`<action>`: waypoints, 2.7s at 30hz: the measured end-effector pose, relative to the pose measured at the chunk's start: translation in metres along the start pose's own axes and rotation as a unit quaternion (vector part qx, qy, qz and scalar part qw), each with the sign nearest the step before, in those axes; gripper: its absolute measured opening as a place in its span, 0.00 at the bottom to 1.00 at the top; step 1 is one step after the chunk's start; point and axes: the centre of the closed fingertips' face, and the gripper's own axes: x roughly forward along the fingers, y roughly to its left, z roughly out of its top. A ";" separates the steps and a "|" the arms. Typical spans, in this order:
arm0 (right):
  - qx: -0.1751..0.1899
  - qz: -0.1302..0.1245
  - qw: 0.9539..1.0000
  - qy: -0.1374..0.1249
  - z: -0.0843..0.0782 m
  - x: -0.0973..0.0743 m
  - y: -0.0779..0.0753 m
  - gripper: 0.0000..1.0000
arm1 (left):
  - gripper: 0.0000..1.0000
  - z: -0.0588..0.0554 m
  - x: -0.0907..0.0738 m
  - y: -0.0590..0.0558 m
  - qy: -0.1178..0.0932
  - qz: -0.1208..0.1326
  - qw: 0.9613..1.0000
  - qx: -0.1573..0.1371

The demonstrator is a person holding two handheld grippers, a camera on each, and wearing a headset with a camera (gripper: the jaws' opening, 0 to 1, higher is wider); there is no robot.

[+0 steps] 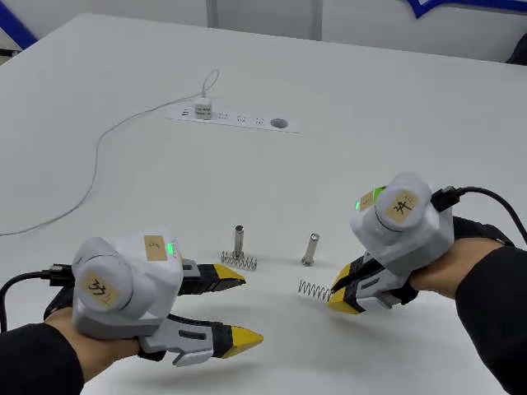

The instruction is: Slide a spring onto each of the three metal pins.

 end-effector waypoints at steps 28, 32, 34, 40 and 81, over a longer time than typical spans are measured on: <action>-0.116 0.066 0.991 -0.004 0.035 0.004 0.060 0.12 | 0.19 0.000 0.012 -0.031 0.000 -0.059 0.998 0.035; -0.117 0.068 0.991 -0.009 0.037 0.004 0.061 0.11 | 0.18 -0.003 0.014 -0.031 0.006 -0.061 0.998 0.034; -0.117 0.068 0.991 -0.010 0.038 0.004 0.061 0.11 | 0.19 -0.005 0.015 -0.031 0.011 -0.060 0.998 0.034; -0.118 0.073 0.990 -0.022 0.045 0.001 0.067 0.11 | 0.21 -0.009 0.016 -0.030 0.021 -0.057 0.998 0.034; -0.097 0.070 0.992 -0.050 0.067 -0.008 0.073 0.12 | 0.12 0.004 0.019 -0.032 -0.017 -0.058 0.997 0.043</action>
